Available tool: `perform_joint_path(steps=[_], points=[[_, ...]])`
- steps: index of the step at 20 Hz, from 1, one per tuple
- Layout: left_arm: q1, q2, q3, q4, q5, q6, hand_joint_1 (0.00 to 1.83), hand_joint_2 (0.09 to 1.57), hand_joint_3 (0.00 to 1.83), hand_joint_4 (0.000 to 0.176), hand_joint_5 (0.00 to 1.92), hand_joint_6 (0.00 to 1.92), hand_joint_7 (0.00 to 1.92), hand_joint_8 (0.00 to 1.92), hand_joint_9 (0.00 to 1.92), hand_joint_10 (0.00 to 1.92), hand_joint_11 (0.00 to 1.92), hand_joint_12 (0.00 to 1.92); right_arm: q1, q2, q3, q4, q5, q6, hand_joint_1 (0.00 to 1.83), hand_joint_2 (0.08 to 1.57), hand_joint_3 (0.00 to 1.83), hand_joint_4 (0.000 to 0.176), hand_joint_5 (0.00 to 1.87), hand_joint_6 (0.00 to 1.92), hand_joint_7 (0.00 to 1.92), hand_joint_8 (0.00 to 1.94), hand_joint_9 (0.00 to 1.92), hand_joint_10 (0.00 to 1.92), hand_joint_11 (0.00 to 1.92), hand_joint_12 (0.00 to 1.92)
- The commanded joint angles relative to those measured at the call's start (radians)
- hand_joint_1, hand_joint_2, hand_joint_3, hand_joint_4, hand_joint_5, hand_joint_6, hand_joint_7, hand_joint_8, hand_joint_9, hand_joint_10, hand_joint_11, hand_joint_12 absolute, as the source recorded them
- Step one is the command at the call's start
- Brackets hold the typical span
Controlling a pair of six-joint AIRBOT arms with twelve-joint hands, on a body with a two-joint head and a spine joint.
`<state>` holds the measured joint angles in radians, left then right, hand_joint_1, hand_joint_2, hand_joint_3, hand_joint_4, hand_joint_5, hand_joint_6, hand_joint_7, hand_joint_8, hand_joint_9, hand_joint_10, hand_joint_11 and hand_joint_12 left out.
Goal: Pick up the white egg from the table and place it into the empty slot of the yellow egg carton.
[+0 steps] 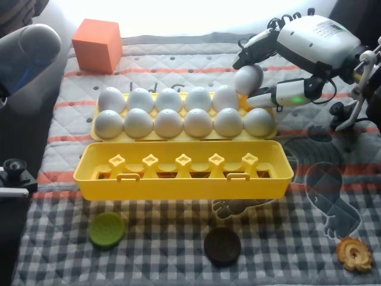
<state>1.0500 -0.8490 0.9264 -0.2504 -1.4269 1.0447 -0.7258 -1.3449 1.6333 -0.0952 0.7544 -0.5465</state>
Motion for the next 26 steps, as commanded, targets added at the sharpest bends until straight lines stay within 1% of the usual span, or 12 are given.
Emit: perform_joint_path(steps=[1, 2, 3, 4, 6, 7, 8, 16, 17, 18, 19, 26], points=[[-0.009, 0.006, 0.002, 0.004, -0.115, -0.009, 0.41, 0.98, 0.0, 0.076, 0.25, 0.0, 0.13, 0.0, 0.07, 0.0, 0.02, 0.01, 0.022, -0.005, -0.001, 0.006, 0.103, 0.006, 1.06, 1.13, 0.0, 0.034, 0.95, 1.03, 1.04, 0.16, 0.89, 0.58, 0.59, 1.43], [-0.009, 0.006, 0.002, 0.004, -0.114, -0.009, 0.41, 0.98, 0.0, 0.076, 0.25, 0.0, 0.13, 0.0, 0.07, 0.0, 0.01, 0.01, 0.022, -0.005, -0.001, 0.0, 0.098, 0.01, 1.07, 1.13, 0.0, 0.0, 0.94, 1.04, 1.01, 0.14, 0.82, 0.63, 0.59, 1.32], [-0.009, 0.006, 0.002, 0.004, -0.114, -0.009, 0.41, 0.97, 0.0, 0.091, 0.25, 0.0, 0.13, 0.0, 0.07, 0.0, 0.0, 0.0, 0.022, -0.004, -0.001, -0.01, 0.094, 0.023, 1.06, 1.14, 0.0, 0.017, 0.93, 1.05, 0.92, 0.05, 0.77, 0.41, 0.5, 1.22], [-0.009, 0.006, 0.002, 0.004, -0.112, -0.009, 0.41, 0.97, 0.0, 0.097, 0.25, 0.0, 0.13, 0.0, 0.06, 0.0, 0.01, 0.0, 0.022, -0.003, 0.0, -0.02, 0.094, 0.045, 1.01, 1.17, 0.0, 0.072, 0.85, 1.17, 0.75, 0.01, 0.69, 0.19, 0.39, 1.1], [-0.009, 0.006, 0.002, 0.004, -0.11, -0.009, 0.4, 0.96, 0.0, 0.096, 0.25, 0.0, 0.13, 0.0, 0.07, 0.0, 0.02, 0.01, 0.022, 0.004, 0.004, -0.042, 0.094, 0.084, 1.0, 1.18, 0.0, 0.08, 0.84, 1.2, 0.78, 0.01, 0.76, 0.15, 0.4, 1.19], [-0.009, 0.006, 0.003, 0.004, -0.109, -0.009, 0.41, 0.96, 0.0, 0.092, 0.25, 0.0, 0.14, 0.0, 0.06, 0.0, 0.0, 0.0, 0.022, 0.008, 0.004, -0.053, 0.094, 0.092, 1.04, 1.15, 0.0, 0.045, 0.9, 1.1, 0.83, 0.14, 0.53, 0.83, 0.32, 1.53], [-0.009, 0.005, 0.003, 0.004, -0.106, -0.009, 0.42, 0.97, 0.0, 0.089, 0.26, 0.0, 0.14, 0.0, 0.07, 0.0, 0.0, 0.0, 0.022, 0.01, 0.004, -0.058, 0.093, 0.095, 1.07, 1.15, 0.0, 0.0, 0.91, 1.08, 0.88, 0.07, 0.64, 0.52, 0.29, 1.31], [-0.009, 0.005, 0.003, 0.004, -0.103, -0.009, 0.38, 0.97, 0.0, 0.09, 0.26, 0.0, 0.14, 0.0, 0.07, 0.0, 0.0, 0.0, 0.022, 0.025, 0.003, -0.109, 0.06, 0.095, 1.16, 1.1, 0.0, 0.0, 0.99, 0.94, 0.92, 0.02, 0.83, 0.1, 0.24, 1.2], [-0.009, 0.005, 0.003, 0.005, -0.102, -0.009, 0.39, 0.96, 0.0, 0.098, 0.25, 0.0, 0.14, 0.0, 0.07, 0.0, 0.0, 0.0, 0.022, 0.03, 0.003, -0.116, 0.057, 0.095, 1.23, 1.13, 0.0, 0.0, 1.09, 0.68, 0.84, 1.1, 0.88, 0.15, 0.27, 1.33], [-0.009, 0.005, 0.003, 0.005, -0.101, -0.009, 0.4, 0.96, 0.0, 0.099, 0.25, 0.0, 0.14, 0.0, 0.07, 0.0, 0.0, 0.0, 0.022, 0.035, 0.003, -0.122, 0.053, 0.095, 1.15, 1.12, 0.0, 0.0, 0.96, 0.99, 0.8, 0.21, 0.79, 0.05, 0.27, 1.05], [-0.009, 0.005, 0.003, 0.005, -0.101, -0.009, 0.4, 0.96, 0.0, 0.098, 0.25, 0.0, 0.14, 0.0, 0.06, 0.0, 0.0, 0.0, 0.025, 0.039, 0.003, -0.133, 0.045, 0.095, 1.14, 1.12, 0.0, 0.0, 0.96, 1.0, 0.85, 0.08, 0.82, 0.03, 0.35, 0.93], [-0.008, 0.005, 0.003, 0.004, -0.103, -0.009, 0.4, 0.95, 0.0, 0.09, 0.26, 0.0, 0.16, 0.0, 0.08, 0.01, 0.02, 0.01, 0.045, 0.044, -0.009, -0.201, 0.024, 0.095, 1.16, 1.1, 0.0, 0.0, 1.01, 0.91, 0.92, 0.0, 0.82, 0.01, 0.29, 0.94]])
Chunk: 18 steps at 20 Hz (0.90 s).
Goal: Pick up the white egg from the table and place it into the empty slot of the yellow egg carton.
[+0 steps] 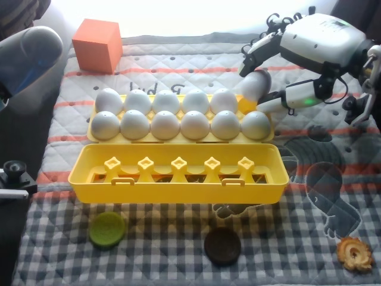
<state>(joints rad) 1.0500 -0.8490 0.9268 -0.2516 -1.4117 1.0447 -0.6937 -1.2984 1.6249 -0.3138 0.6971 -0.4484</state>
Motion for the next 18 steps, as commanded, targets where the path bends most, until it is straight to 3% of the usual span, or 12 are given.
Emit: perform_joint_path(steps=[1, 3, 4, 5, 6, 7, 8, 9, 10, 11, 14, 18], points=[[-0.008, 0.006, 0.002, 0.006, -0.119, -0.009, 0.39, 0.95, 0.0, 0.088, 0.26, 0.0, 0.16, 0.0, 0.09, 0.01, 0.03, 0.01, 0.015, 0.001, -0.006, 0.007, 0.081, -0.003, 1.16, 1.1, 0.0, 0.0, 1.02, 0.91, 0.79, 0.0, 0.69, 0.0, 0.2, 0.87], [-0.008, 0.005, 0.002, 0.005, -0.121, -0.009, 0.41, 0.95, 0.0, 0.079, 0.26, 0.0, 0.16, 0.0, 0.09, 0.01, 0.04, 0.02, 0.017, 0.012, -0.018, -0.001, 0.081, -0.004, 1.16, 1.11, 0.0, 0.0, 0.98, 0.96, 0.94, 0.01, 0.84, 0.02, 0.4, 0.77], [-0.007, 0.005, 0.001, 0.005, -0.121, -0.009, 0.42, 0.95, 0.0, 0.084, 0.26, 0.0, 0.16, 0.0, 0.1, 0.01, 0.05, 0.02, 0.019, 0.013, -0.019, -0.001, 0.081, -0.007, 1.21, 1.13, 0.0, 0.0, 1.04, 0.93, 0.93, 0.81, 0.91, 0.03, 0.46, 0.78], [-0.006, 0.006, 0.001, 0.005, -0.121, -0.009, 0.42, 0.95, 0.0, 0.084, 0.26, 0.0, 0.16, 0.0, 0.1, 0.01, 0.05, 0.02, 0.02, 0.015, -0.019, -0.001, 0.081, -0.013, 1.21, 1.13, 0.0, 0.0, 1.04, 0.93, 0.93, 0.81, 0.91, 0.03, 0.46, 0.78], [-0.006, 0.006, 0.001, 0.005, -0.122, -0.009, 0.42, 0.95, 0.0, 0.084, 0.27, 0.0, 0.16, 0.0, 0.1, 0.01, 0.05, 0.02, 0.024, 0.021, -0.026, -0.001, 0.081, -0.028, 1.22, 1.13, 0.0, 0.0, 1.03, 0.99, 0.87, 1.02, 0.9, 0.01, 0.46, 0.78], [-0.006, 0.007, 0.001, 0.005, -0.122, -0.009, 0.43, 0.95, 0.0, 0.081, 0.26, 0.0, 0.16, 0.0, 0.09, 0.0, 0.04, 0.02, 0.033, 0.027, -0.035, 0.002, 0.077, -0.051, 1.21, 1.14, 0.0, 0.0, 0.98, 1.05, 0.89, 1.06, 0.94, 0.02, 0.51, 0.78], [-0.006, 0.007, 0.001, 0.005, -0.122, -0.009, 0.41, 0.95, 0.0, 0.088, 0.26, 0.0, 0.16, 0.0, 0.09, 0.0, 0.02, 0.01, 0.044, 0.036, -0.049, 0.006, 0.07, -0.084, 1.15, 1.12, 0.0, 0.0, 0.96, 1.02, 0.79, 0.42, 0.81, 0.0, 0.4, 0.72], [-0.005, 0.007, 0.0, 0.005, -0.122, -0.009, 0.41, 0.94, 0.0, 0.09, 0.26, 0.0, 0.16, 0.0, 0.09, 0.0, 0.02, 0.01, 0.05, 0.044, -0.063, 0.007, 0.062, -0.112, 1.12, 1.13, 0.0, 0.0, 0.95, 1.02, 0.83, 0.15, 0.78, 0.0, 0.37, 0.71], [-0.004, 0.007, 0.0, 0.005, -0.123, -0.009, 0.4, 0.95, 0.0, 0.08, 0.26, 0.0, 0.17, 0.0, 0.1, 0.0, 0.05, 0.02, 0.059, 0.054, -0.081, 0.01, 0.053, -0.155, 1.15, 1.1, 0.0, 0.0, 1.0, 0.94, 0.97, 0.04, 0.94, 0.04, 0.55, 0.75], [-0.003, 0.007, 0.0, 0.004, -0.123, -0.009, 0.41, 0.95, 0.0, 0.086, 0.26, 0.0, 0.16, 0.0, 0.09, 0.0, 0.03, 0.01, 0.064, 0.06, -0.093, 0.011, 0.051, -0.18, 1.16, 1.09, 0.0, 0.0, 1.03, 0.89, 0.97, 0.02, 0.95, 0.03, 0.57, 0.77], [-0.003, 0.006, 0.0, 0.004, -0.124, -0.009, 0.41, 0.95, 0.0, 0.075, 0.26, 0.0, 0.15, 0.0, 0.08, 0.0, 0.01, 0.0, 0.068, 0.07, -0.113, 0.011, 0.047, -0.212, 1.09, 1.11, 0.0, 0.0, 0.99, 0.96, 0.98, 0.01, 0.97, 0.02, 0.55, 0.98], [-0.003, 0.006, -0.001, 0.004, -0.124, -0.009, 0.38, 0.96, 0.0, 0.092, 0.25, 0.0, 0.14, 0.0, 0.07, 0.0, 0.01, 0.0, 0.068, 0.07, -0.112, 0.0, 0.032, -0.213, 1.15, 1.11, 0.0, 0.0, 0.98, 0.96, 0.96, 0.0, 0.94, 0.0, 0.53, 0.87]])
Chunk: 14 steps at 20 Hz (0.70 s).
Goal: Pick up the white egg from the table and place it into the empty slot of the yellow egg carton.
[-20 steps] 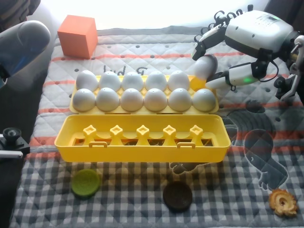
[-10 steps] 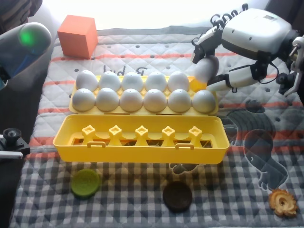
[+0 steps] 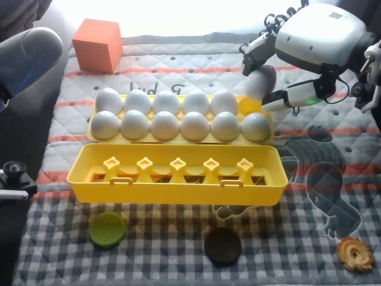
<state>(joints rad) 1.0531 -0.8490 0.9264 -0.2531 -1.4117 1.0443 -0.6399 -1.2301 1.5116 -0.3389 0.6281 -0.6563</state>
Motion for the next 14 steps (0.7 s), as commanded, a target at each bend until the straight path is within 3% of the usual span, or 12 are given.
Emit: perform_joint_path(steps=[1, 3, 4, 5, 6, 7, 8, 9, 10, 11, 13, 14], points=[[-0.006, 0.007, 0.0, 0.005, -0.124, -0.009, 0.38, 0.97, 0.01, 0.09, 0.25, 0.0, 0.14, 0.0, 0.07, 0.0, 0.01, 0.01, 0.014, 0.002, 0.0, 0.025, 0.101, -0.01, 1.16, 1.11, 0.0, 0.0, 0.97, 0.97, 0.97, 0.01, 0.95, 0.01, 0.54, 0.87], [-0.006, 0.007, 0.0, 0.005, -0.125, -0.009, 0.39, 0.96, 0.0, 0.091, 0.26, 0.0, 0.14, 0.0, 0.07, 0.0, 0.01, 0.0, 0.014, 0.002, 0.0, 0.025, 0.1, -0.016, 1.15, 1.11, 0.0, 0.0, 0.97, 0.98, 0.98, 0.0, 0.99, 0.02, 0.58, 0.85], [-0.006, 0.007, -0.001, 0.005, -0.125, -0.009, 0.38, 0.96, 0.0, 0.101, 0.25, 0.0, 0.14, 0.0, 0.08, 0.0, 0.01, 0.01, 0.014, 0.002, -0.001, 0.025, 0.1, -0.017, 1.13, 1.11, 0.0, 0.0, 0.99, 0.96, 0.96, 0.0, 0.93, 0.01, 0.55, 0.82], [-0.006, 0.008, -0.001, 0.005, -0.126, -0.009, 0.38, 0.96, 0.0, 0.097, 0.25, 0.0, 0.15, 0.0, 0.08, 0.0, 0.01, 0.01, 0.014, 0.002, -0.002, 0.025, 0.1, -0.018, 1.09, 1.11, 0.0, 0.0, 0.97, 0.98, 0.84, 0.0, 0.8, 0.0, 0.46, 0.8], [-0.005, 0.008, -0.001, 0.004, -0.127, -0.009, 0.39, 0.96, 0.0, 0.097, 0.26, 0.0, 0.15, 0.0, 0.08, 0.0, 0.01, 0.01, 0.014, 0.002, -0.003, 0.025, 0.1, -0.019, 1.04, 1.12, 0.0, 0.1, 0.96, 1.01, 0.83, 0.0, 0.75, 0.0, 0.37, 0.86], [-0.005, 0.007, -0.001, 0.004, -0.126, -0.009, 0.41, 0.96, 0.0, 0.093, 0.26, 0.0, 0.15, 0.0, 0.07, 0.0, 0.0, 0.0, 0.014, 0.002, -0.003, 0.025, 0.1, -0.02, 1.04, 1.12, 0.0, 0.098, 0.96, 1.0, 0.73, 0.0, 0.6, 0.0, 0.19, 0.89], [-0.005, 0.007, -0.001, 0.004, -0.126, -0.009, 0.41, 0.96, 0.0, 0.091, 0.26, 0.0, 0.15, 0.0, 0.07, 0.0, 0.0, 0.0, 0.014, 0.002, -0.005, 0.025, 0.1, -0.026, 1.03, 1.12, 0.0, 0.119, 0.95, 1.02, 0.72, 0.0, 0.6, 0.01, 0.17, 0.9], [-0.005, 0.007, -0.001, 0.004, -0.126, -0.009, 0.4, 0.95, 0.0, 0.098, 0.26, 0.0, 0.15, 0.0, 0.07, 0.0, 0.0, 0.0, 0.014, 0.002, -0.009, 0.025, 0.1, -0.035, 1.03, 1.11, 0.0, 0.142, 0.97, 0.99, 0.55, 0.0, 0.48, 0.0, 0.12, 0.86], [-0.005, 0.007, -0.001, 0.004, -0.127, -0.009, 0.4, 0.95, 0.0, 0.098, 0.26, 0.0, 0.15, 0.0, 0.07, 0.0, 0.0, 0.0, 0.014, 0.002, -0.017, 0.025, 0.098, -0.062, 1.03, 1.11, 0.0, 0.142, 0.97, 0.99, 0.55, 0.0, 0.48, 0.0, 0.12, 0.86], [-0.005, 0.007, -0.001, 0.004, -0.127, -0.009, 0.4, 0.96, 0.0, 0.094, 0.26, 0.0, 0.15, 0.0, 0.07, 0.0, 0.0, 0.0, 0.022, 0.005, -0.03, 0.031, 0.086, -0.102, 1.01, 1.12, 0.0, 0.161, 0.96, 1.01, 0.79, 0.06, 0.7, 0.08, 0.22, 1.11], [-0.003, 0.008, -0.001, 0.004, -0.128, -0.009, 0.4, 0.96, 0.0, 0.106, 0.25, 0.0, 0.15, 0.0, 0.06, 0.0, 0.0, 0.0, 0.045, 0.019, -0.076, 0.053, 0.05, -0.243, 0.96, 1.17, 0.0, 0.175, 0.85, 1.17, 0.81, 0.04, 0.72, 0.09, 0.16, 1.29], [-0.003, 0.008, -0.001, 0.004, -0.129, -0.009, 0.38, 0.96, 0.0, 0.097, 0.25, 0.0, 0.14, 0.0, 0.07, 0.0, 0.01, 0.0, 0.051, 0.025, -0.095, 0.064, 0.04, -0.295, 1.0, 1.14, 0.0, 0.152, 0.9, 1.09, 0.87, 0.06, 0.78, 0.13, 0.23, 1.32]])
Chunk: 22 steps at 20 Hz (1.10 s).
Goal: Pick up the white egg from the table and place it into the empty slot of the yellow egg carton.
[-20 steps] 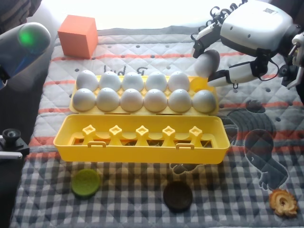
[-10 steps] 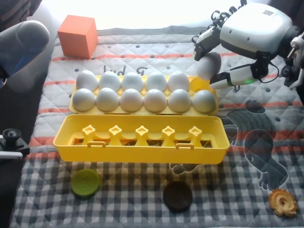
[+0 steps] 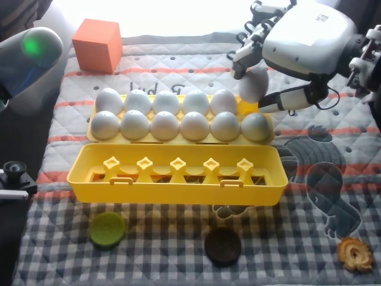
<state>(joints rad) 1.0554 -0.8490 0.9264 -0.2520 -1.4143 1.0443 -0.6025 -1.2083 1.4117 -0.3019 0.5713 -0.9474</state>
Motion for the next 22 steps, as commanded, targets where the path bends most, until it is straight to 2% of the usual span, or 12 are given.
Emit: perform_joint_path(steps=[1, 2, 4, 5, 6, 7, 12, 14, 15, 16, 18, 22], points=[[-0.006, 0.008, -0.001, 0.003, -0.126, -0.009, 0.39, 0.96, 0.0, 0.098, 0.25, 0.0, 0.14, 0.0, 0.07, 0.0, 0.0, 0.0, 0.015, 0.006, -0.001, 0.029, 0.094, -0.025, 0.99, 1.14, 0.0, 0.171, 0.9, 1.09, 0.88, 0.06, 0.72, 0.32, 0.23, 1.38], [-0.006, 0.007, -0.001, 0.002, -0.126, -0.009, 0.39, 0.96, 0.0, 0.098, 0.24, 0.0, 0.13, 0.0, 0.06, 0.0, 0.0, 0.0, 0.016, 0.006, -0.002, 0.029, 0.093, -0.028, 0.99, 1.15, 0.0, 0.146, 0.88, 1.14, 0.86, 0.05, 0.71, 0.39, 0.28, 1.34], [-0.006, 0.008, -0.001, 0.002, -0.126, -0.009, 0.39, 0.96, 0.0, 0.092, 0.25, 0.0, 0.14, 0.0, 0.07, 0.01, 0.0, 0.0, 0.016, 0.006, -0.001, 0.031, 0.092, -0.028, 0.99, 1.14, 0.0, 0.175, 0.91, 1.08, 0.95, 0.06, 0.71, 0.49, 0.33, 1.27], [-0.006, 0.009, -0.001, 0.002, -0.126, -0.01, 0.41, 0.96, 0.0, 0.095, 0.24, 0.0, 0.13, 0.0, 0.06, 0.0, 0.0, 0.0, 0.016, 0.006, -0.001, 0.031, 0.092, -0.028, 1.02, 1.12, 0.0, 0.144, 0.95, 1.02, 0.92, 0.04, 0.69, 0.47, 0.33, 1.21], [-0.005, 0.008, -0.001, 0.002, -0.126, -0.01, 0.4, 0.96, 0.0, 0.092, 0.25, 0.0, 0.14, 0.0, 0.07, 0.0, 0.01, 0.0, 0.016, 0.006, -0.002, 0.031, 0.092, -0.028, 1.01, 1.03, 0.0, 0.01, 0.86, 0.43, 0.91, 0.03, 0.71, 0.49, 0.38, 1.26], [-0.005, 0.008, -0.001, 0.002, -0.126, -0.01, 0.4, 0.96, 0.0, 0.094, 0.25, 0.0, 0.14, 0.01, 0.08, 0.01, 0.01, 0.01, 0.016, 0.006, -0.003, 0.031, 0.092, -0.028, 1.02, 1.0, 0.0, 0.0, 0.89, 0.15, 0.92, 0.03, 0.68, 0.64, 0.44, 1.34], [-0.005, 0.008, -0.001, 0.002, -0.127, -0.011, 0.38, 0.97, 0.0, 0.096, 0.25, 0.0, 0.14, 0.0, 0.06, 0.0, 0.0, 0.0, 0.016, 0.009, -0.016, 0.032, 0.086, -0.058, 1.04, 1.01, 0.0, 0.0, 0.92, 0.0, 0.81, 0.01, 0.68, 0.11, 0.24, 1.01], [-0.005, 0.008, -0.001, 0.002, -0.127, -0.011, 0.38, 0.96, 0.0, 0.099, 0.25, 0.0, 0.13, 0.0, 0.06, 0.0, 0.0, 0.0, 0.016, 0.009, -0.024, 0.032, 0.082, -0.081, 1.05, 1.0, 0.0, 0.003, 0.93, 0.0, 0.91, 0.03, 0.73, 0.25, 0.28, 1.2], [-0.005, 0.008, -0.001, 0.002, -0.127, -0.012, 0.38, 0.97, 0.0, 0.103, 0.24, 0.0, 0.13, 0.0, 0.06, 0.0, 0.0, 0.0, 0.016, 0.009, -0.03, 0.032, 0.076, -0.099, 1.05, 1.05, 0.0, 0.141, 1.05, 0.64, 0.86, 0.01, 0.66, 0.22, 0.19, 1.16], [-0.005, 0.008, -0.001, 0.002, -0.127, -0.012, 0.39, 0.96, 0.0, 0.106, 0.25, 0.0, 0.13, 0.0, 0.07, 0.0, 0.01, 0.01, 0.016, 0.009, -0.033, 0.033, 0.072, -0.109, 1.02, 1.01, 0.0, 0.07, 0.9, 0.26, 0.84, 0.01, 0.65, 0.2, 0.18, 1.15], [-0.005, 0.008, -0.001, 0.002, -0.127, -0.013, 0.39, 0.96, 0.0, 0.103, 0.24, 0.0, 0.13, 0.0, 0.06, 0.0, 0.0, 0.0, 0.016, 0.009, -0.033, 0.037, 0.071, -0.113, 1.03, 0.97, 0.0, 0.0, 0.91, 0.02, 0.82, 0.01, 0.68, 0.15, 0.24, 1.06], [-0.005, 0.008, -0.001, 0.001, -0.127, -0.013, 0.37, 0.96, 0.0, 0.097, 0.24, 0.0, 0.13, 0.0, 0.06, 0.0, 0.0, 0.0, 0.016, 0.011, -0.033, 0.049, 0.071, -0.113, 0.9, 0.99, 0.0, 0.0, 0.82, 0.0, 0.72, 0.0, 0.64, 0.03, 0.18, 0.99]])
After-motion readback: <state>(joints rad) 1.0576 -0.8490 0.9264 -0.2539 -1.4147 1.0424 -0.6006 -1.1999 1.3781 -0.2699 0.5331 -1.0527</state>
